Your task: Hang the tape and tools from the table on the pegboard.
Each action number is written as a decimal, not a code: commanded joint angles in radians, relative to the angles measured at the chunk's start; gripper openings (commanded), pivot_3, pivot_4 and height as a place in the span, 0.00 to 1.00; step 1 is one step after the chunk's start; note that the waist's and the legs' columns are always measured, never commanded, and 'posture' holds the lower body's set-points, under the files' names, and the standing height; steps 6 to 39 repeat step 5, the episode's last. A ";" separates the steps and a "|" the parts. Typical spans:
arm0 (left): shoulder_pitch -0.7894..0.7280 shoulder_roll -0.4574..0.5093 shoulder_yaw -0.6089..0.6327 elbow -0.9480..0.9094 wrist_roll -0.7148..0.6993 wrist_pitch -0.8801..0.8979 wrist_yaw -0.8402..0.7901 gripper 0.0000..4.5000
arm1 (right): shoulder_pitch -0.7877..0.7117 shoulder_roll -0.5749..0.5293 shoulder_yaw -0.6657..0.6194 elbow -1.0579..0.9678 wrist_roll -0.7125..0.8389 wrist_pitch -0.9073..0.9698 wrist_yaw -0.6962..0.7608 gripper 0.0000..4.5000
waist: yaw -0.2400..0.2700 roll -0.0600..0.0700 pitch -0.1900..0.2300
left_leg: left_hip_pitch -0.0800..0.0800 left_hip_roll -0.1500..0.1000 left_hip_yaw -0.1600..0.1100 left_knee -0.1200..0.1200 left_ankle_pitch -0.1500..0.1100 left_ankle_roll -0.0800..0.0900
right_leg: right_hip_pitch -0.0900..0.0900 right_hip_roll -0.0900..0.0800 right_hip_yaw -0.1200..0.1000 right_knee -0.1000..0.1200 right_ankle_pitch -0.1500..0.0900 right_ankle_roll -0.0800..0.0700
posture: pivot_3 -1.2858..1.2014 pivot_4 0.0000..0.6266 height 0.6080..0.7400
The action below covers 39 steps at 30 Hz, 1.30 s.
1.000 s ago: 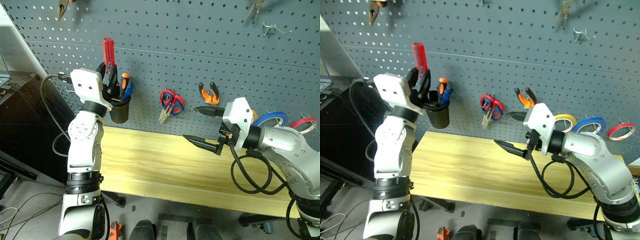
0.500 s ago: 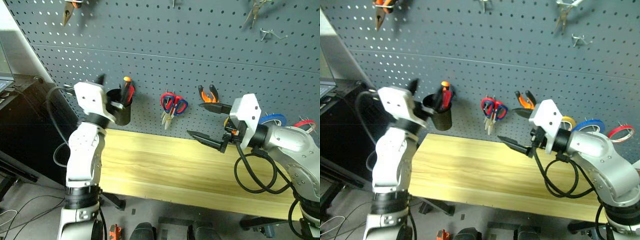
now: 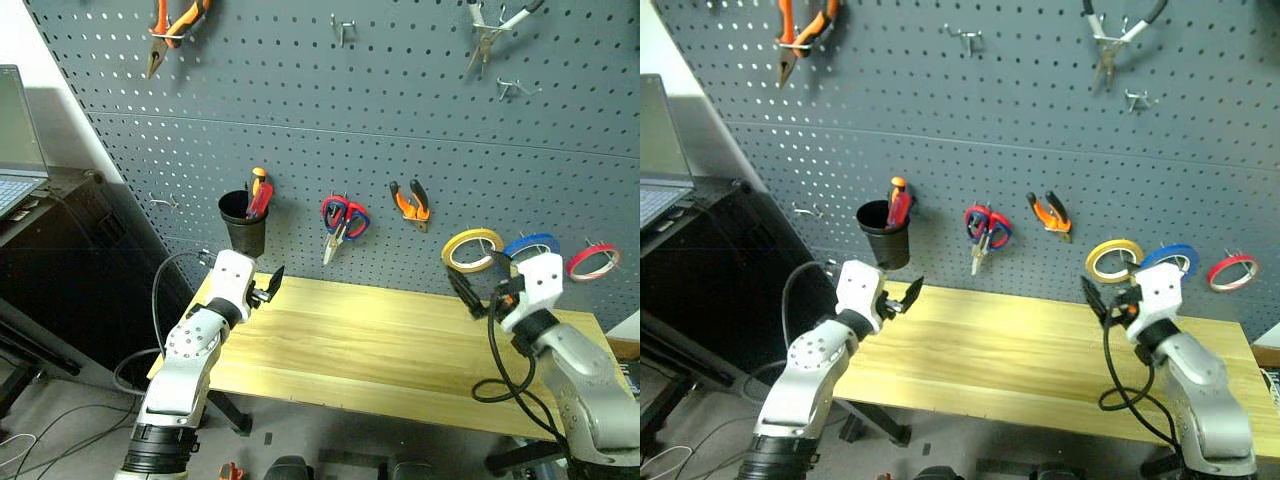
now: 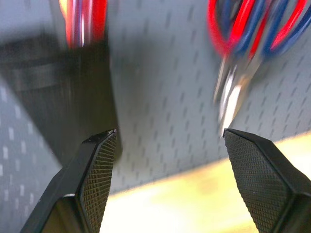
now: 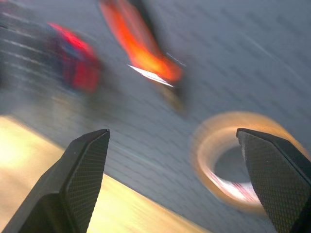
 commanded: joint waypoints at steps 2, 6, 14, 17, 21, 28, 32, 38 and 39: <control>-0.040 -0.013 0.025 0.126 0.002 -0.044 0.007 0.83 | 0.057 0.049 -0.082 0.167 -0.078 -0.151 -0.103 1.00 | 0.000 0.004 -0.007 | 0.001 0.000 0.000 0.000 0.000 0.000 | 0.000 0.001 0.000 0.000 0.000 0.000 | 0.52 0.04 1.00; -0.051 -0.024 0.034 0.204 0.006 -0.083 0.016 0.83 | 0.078 0.067 -0.107 0.244 -0.096 -0.198 -0.134 1.00 | -0.002 0.008 -0.011 | 0.001 0.000 0.000 0.000 0.000 0.000 | 0.001 0.001 0.001 0.000 0.000 -0.001 | 0.52 0.03 1.00; -0.051 -0.024 0.034 0.204 0.006 -0.083 0.016 0.83 | 0.078 0.067 -0.107 0.244 -0.096 -0.198 -0.134 1.00 | -0.002 0.008 -0.011 | 0.001 0.000 0.000 0.000 0.000 0.000 | 0.001 0.001 0.001 0.000 0.000 -0.001 | 0.52 0.03 1.00; -0.051 -0.024 0.034 0.204 0.006 -0.083 0.016 0.83 | 0.078 0.067 -0.107 0.244 -0.096 -0.198 -0.134 1.00 | -0.002 0.008 -0.011 | 0.001 0.000 0.000 0.000 0.000 0.000 | 0.001 0.001 0.001 0.000 0.000 -0.001 | 0.52 0.03 1.00; -0.051 -0.024 0.034 0.204 0.006 -0.083 0.016 0.83 | 0.078 0.067 -0.107 0.244 -0.096 -0.198 -0.134 1.00 | -0.002 0.008 -0.011 | 0.001 0.000 0.000 0.000 0.000 0.000 | 0.001 0.001 0.001 0.000 0.000 -0.001 | 0.52 0.03 1.00; -0.051 -0.024 0.034 0.204 0.006 -0.083 0.016 0.83 | 0.078 0.067 -0.107 0.244 -0.096 -0.198 -0.134 1.00 | -0.002 0.008 -0.011 | 0.001 0.000 0.000 0.000 0.000 0.000 | 0.001 0.001 0.001 0.000 0.000 -0.001 | 0.52 0.03 1.00; -0.051 -0.024 0.034 0.204 0.006 -0.083 0.016 0.83 | 0.078 0.067 -0.107 0.244 -0.096 -0.198 -0.134 1.00 | -0.002 0.008 -0.011 | 0.001 0.000 0.000 0.000 0.000 0.000 | 0.001 0.001 0.001 0.000 0.000 -0.001 | 0.52 0.03 1.00; -0.051 -0.024 0.034 0.204 0.006 -0.083 0.016 0.83 | 0.078 0.067 -0.107 0.244 -0.096 -0.198 -0.134 1.00 | -0.002 0.008 -0.011 | 0.001 0.000 0.000 0.000 0.000 0.000 | 0.001 0.001 0.001 0.000 0.000 -0.001 | 0.52 0.03 1.00; -0.051 -0.024 0.034 0.204 0.006 -0.083 0.016 0.83 | 0.078 0.067 -0.107 0.244 -0.096 -0.198 -0.134 1.00 | -0.002 0.008 -0.011 | 0.001 0.000 0.000 0.000 0.000 0.000 | 0.001 0.001 0.001 0.000 0.000 -0.001 | 0.52 0.03 1.00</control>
